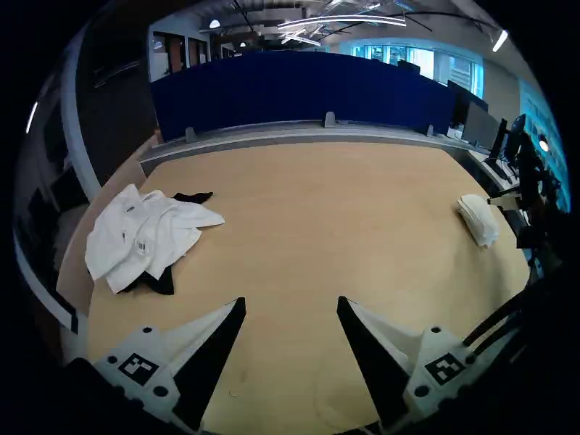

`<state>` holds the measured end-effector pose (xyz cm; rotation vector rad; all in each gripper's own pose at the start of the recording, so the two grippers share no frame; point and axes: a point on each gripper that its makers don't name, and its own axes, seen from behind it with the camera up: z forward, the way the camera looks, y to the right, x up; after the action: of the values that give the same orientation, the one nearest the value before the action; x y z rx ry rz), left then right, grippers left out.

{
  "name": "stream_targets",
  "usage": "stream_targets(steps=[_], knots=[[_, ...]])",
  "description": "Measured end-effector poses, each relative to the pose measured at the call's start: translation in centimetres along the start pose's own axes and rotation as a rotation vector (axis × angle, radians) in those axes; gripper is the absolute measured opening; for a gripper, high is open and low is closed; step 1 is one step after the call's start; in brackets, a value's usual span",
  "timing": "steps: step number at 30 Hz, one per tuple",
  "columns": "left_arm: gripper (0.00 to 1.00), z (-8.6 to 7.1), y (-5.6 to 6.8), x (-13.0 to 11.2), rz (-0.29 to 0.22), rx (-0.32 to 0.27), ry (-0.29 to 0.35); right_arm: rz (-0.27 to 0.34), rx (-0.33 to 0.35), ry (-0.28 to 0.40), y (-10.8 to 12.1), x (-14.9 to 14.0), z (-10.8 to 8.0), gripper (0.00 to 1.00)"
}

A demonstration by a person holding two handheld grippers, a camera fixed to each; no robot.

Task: Fold towel

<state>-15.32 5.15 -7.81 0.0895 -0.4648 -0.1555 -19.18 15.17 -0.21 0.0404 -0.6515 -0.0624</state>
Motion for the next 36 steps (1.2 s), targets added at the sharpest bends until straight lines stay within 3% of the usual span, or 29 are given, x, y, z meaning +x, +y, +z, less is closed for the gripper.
stream_targets(steps=[9, 15, 21, 27, 36], knots=[[0.94, 0.3, -0.1, 1.5, -0.029, -0.009, 0.053, 0.091, -0.030, 0.209, -1.7, 4.2, -2.5, 0.99], [0.94, 0.5, -0.1, 2.8, -0.043, -0.013, 0.100, 0.143, -0.052, 0.391, -3.0, 7.5, -5.8, 0.99], [0.94, 0.7, -0.4, 4.4, -0.047, -0.005, 0.165, 0.155, -0.111, 0.529, -3.9, 10.1, -9.1, 1.00], [0.94, 0.5, -0.4, 7.0, -0.059, -0.003, 0.277, 0.116, -0.150, 0.604, -5.5, 11.7, -11.5, 1.00], [0.94, -1.5, -1.0, 12.5, -0.062, 0.022, 0.503, 0.109, -0.158, 0.664, -8.1, 13.1, -13.7, 1.00]])
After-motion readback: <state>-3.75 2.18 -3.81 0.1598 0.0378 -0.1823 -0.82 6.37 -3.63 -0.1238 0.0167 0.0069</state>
